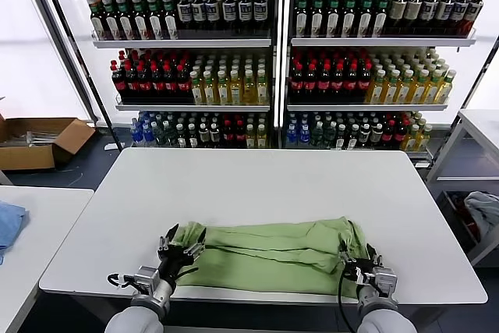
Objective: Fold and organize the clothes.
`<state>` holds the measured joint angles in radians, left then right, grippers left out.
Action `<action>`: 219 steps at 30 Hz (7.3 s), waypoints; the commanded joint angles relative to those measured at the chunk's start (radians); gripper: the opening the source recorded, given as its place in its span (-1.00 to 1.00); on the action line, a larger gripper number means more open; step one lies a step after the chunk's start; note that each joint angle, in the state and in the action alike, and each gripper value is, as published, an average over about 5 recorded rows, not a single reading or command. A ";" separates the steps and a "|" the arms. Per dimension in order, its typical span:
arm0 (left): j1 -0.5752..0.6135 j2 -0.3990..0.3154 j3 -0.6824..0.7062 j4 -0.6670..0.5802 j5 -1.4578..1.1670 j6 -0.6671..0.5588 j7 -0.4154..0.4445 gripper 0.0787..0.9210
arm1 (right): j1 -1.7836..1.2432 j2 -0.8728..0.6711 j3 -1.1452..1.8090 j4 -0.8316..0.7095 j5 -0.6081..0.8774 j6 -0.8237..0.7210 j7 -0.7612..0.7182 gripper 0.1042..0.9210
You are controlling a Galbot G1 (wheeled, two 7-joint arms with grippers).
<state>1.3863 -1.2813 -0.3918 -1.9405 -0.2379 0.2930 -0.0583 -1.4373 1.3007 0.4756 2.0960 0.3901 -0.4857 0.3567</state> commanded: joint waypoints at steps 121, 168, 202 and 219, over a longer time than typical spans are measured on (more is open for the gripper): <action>-0.095 -0.013 0.119 -0.189 -0.493 0.031 -0.051 0.22 | -0.080 -0.008 0.092 0.172 0.053 0.034 -0.007 0.76; -0.102 0.225 -0.250 0.239 -0.366 0.037 0.085 0.77 | -0.031 -0.006 -0.010 0.169 0.004 0.026 -0.007 0.76; -0.096 0.234 -0.233 0.296 -0.371 0.038 0.182 -0.21 | -0.022 -0.002 -0.016 0.178 -0.010 0.013 -0.006 0.76; -0.045 0.291 -0.472 0.216 -0.460 -0.040 0.164 -0.91 | 0.002 -0.026 -0.029 0.168 -0.004 0.014 -0.008 0.76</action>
<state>1.3254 -1.0415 -0.6907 -1.6854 -0.6208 0.2837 0.1164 -1.4430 1.2769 0.4590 2.2668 0.3851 -0.4731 0.3493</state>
